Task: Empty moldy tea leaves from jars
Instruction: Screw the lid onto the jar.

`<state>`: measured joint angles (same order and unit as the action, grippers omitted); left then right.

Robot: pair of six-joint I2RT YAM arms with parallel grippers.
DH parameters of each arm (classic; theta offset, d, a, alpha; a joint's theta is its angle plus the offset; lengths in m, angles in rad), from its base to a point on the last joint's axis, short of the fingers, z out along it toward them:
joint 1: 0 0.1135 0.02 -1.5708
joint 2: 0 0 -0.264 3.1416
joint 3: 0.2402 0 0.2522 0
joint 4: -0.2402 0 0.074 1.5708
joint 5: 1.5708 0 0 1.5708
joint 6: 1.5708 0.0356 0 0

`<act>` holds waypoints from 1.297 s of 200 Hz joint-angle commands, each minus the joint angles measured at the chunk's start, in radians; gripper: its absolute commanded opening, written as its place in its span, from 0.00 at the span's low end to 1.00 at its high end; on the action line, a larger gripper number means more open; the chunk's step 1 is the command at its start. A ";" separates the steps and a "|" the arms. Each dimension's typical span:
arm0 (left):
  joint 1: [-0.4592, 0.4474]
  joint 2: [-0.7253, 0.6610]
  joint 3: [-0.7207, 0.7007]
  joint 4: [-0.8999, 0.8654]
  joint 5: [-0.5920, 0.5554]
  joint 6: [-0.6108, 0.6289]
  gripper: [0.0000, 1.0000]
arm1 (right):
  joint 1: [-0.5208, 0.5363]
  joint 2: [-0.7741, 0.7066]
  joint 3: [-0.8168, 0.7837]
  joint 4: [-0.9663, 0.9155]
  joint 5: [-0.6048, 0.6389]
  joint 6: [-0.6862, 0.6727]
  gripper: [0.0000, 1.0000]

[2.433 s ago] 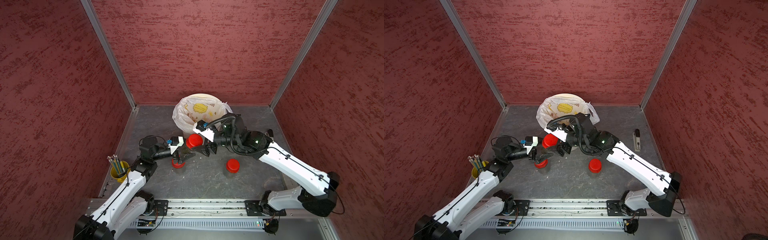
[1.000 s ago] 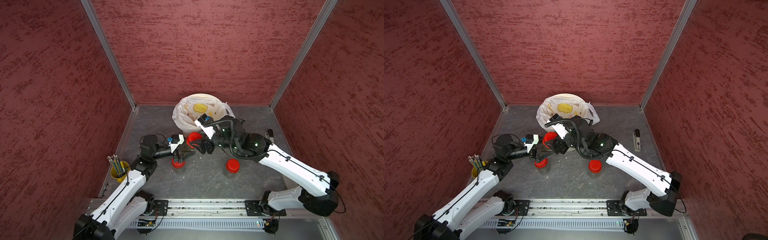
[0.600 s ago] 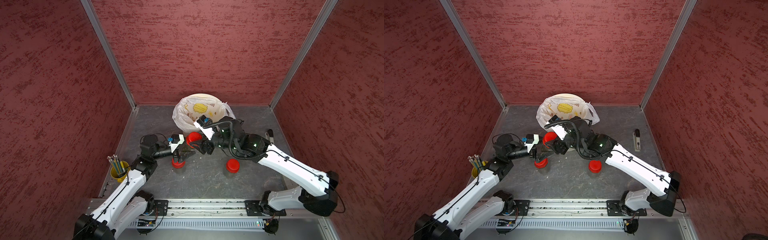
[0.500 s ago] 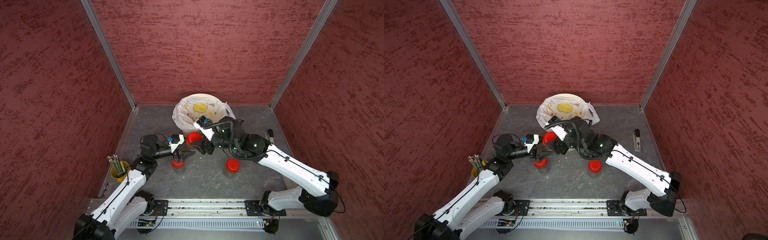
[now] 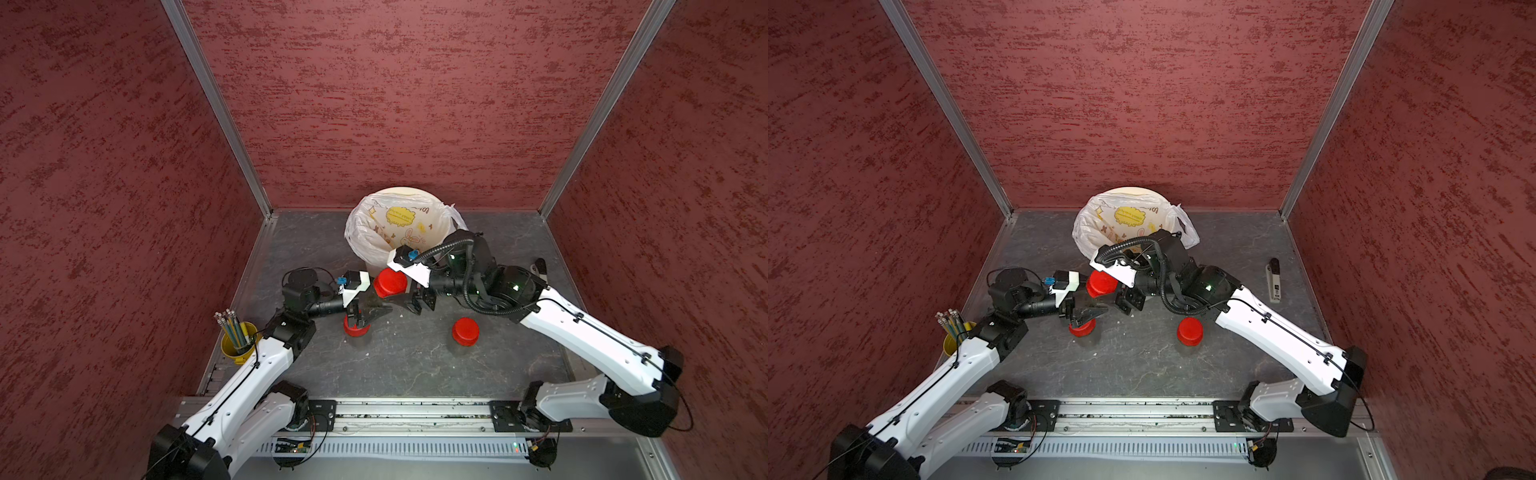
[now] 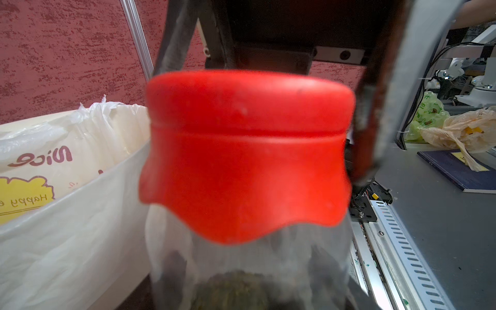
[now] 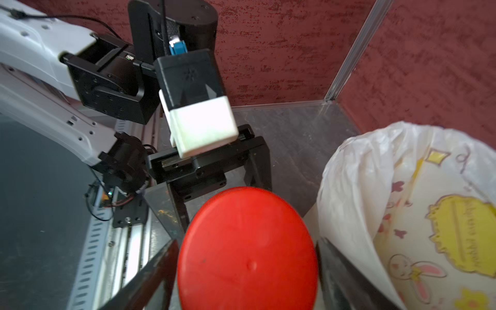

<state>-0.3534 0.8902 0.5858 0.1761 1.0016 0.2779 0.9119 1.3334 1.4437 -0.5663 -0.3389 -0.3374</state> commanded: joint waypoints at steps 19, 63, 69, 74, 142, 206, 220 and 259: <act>0.001 -0.015 0.029 0.001 -0.025 -0.011 0.50 | -0.004 -0.081 -0.046 0.111 -0.007 0.112 0.99; -0.001 -0.024 0.020 0.011 -0.060 -0.003 0.50 | 0.030 -0.120 -0.086 0.144 0.107 0.317 0.99; 0.000 -0.023 0.020 0.011 -0.063 -0.002 0.50 | 0.044 -0.124 -0.098 0.154 0.112 0.335 0.99; 0.000 -0.021 0.020 0.011 -0.066 -0.001 0.50 | 0.057 -0.126 -0.107 0.165 0.126 0.352 0.99; -0.001 -0.028 0.016 0.014 -0.072 0.000 0.50 | 0.120 -0.077 -0.121 0.208 0.374 0.494 0.96; -0.002 -0.027 0.014 0.018 -0.068 -0.004 0.50 | 0.123 -0.044 -0.091 0.186 0.406 0.490 0.90; -0.004 -0.027 0.014 0.018 -0.066 -0.003 0.50 | 0.122 -0.039 -0.091 0.187 0.387 0.480 0.84; -0.004 -0.023 0.015 0.018 -0.061 -0.006 0.50 | 0.122 -0.029 -0.091 0.189 0.361 0.441 0.74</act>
<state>-0.3538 0.8768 0.5858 0.1646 0.9211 0.2771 1.0328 1.2961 1.3216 -0.3843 0.0235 0.1299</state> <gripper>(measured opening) 0.711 0.763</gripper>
